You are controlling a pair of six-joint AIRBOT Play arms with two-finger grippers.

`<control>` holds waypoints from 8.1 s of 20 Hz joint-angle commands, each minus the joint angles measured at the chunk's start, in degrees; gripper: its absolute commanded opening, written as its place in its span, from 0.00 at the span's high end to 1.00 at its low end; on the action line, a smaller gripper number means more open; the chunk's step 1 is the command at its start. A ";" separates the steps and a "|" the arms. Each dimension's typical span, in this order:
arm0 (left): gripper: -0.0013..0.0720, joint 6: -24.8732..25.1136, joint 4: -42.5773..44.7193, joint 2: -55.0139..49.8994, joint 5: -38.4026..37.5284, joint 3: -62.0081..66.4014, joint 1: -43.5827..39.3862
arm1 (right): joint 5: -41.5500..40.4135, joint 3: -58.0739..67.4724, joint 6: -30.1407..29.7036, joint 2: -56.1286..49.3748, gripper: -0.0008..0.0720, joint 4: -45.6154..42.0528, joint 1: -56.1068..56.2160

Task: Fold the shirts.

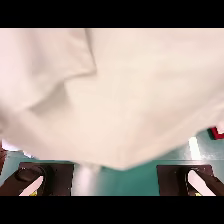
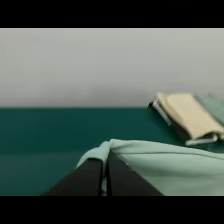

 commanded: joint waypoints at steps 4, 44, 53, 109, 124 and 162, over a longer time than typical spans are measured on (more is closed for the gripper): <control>0.95 -0.13 2.93 -11.13 0.83 -28.94 0.07 | 5.97 -16.87 1.46 -17.22 0.97 -6.47 8.79; 0.16 11.28 -16.55 -16.20 -2.19 -57.92 13.53 | -4.87 -47.74 -3.52 -18.34 0.46 2.62 4.55; 0.16 3.32 -23.67 7.56 -1.95 -89.81 13.53 | -9.64 -56.59 -4.26 -7.10 0.46 2.67 4.61; 0.95 12.92 -24.35 4.42 0.15 -66.66 13.53 | -4.00 -66.55 0.15 0.15 0.97 -3.87 0.50; 0.21 19.87 -26.40 -35.28 20.15 -42.62 13.53 | -9.84 -30.40 -2.56 -40.13 0.34 7.56 5.55; 0.95 15.67 -41.29 -64.61 23.28 -17.66 -18.71 | -2.97 -17.66 -9.46 -27.71 0.97 32.61 19.12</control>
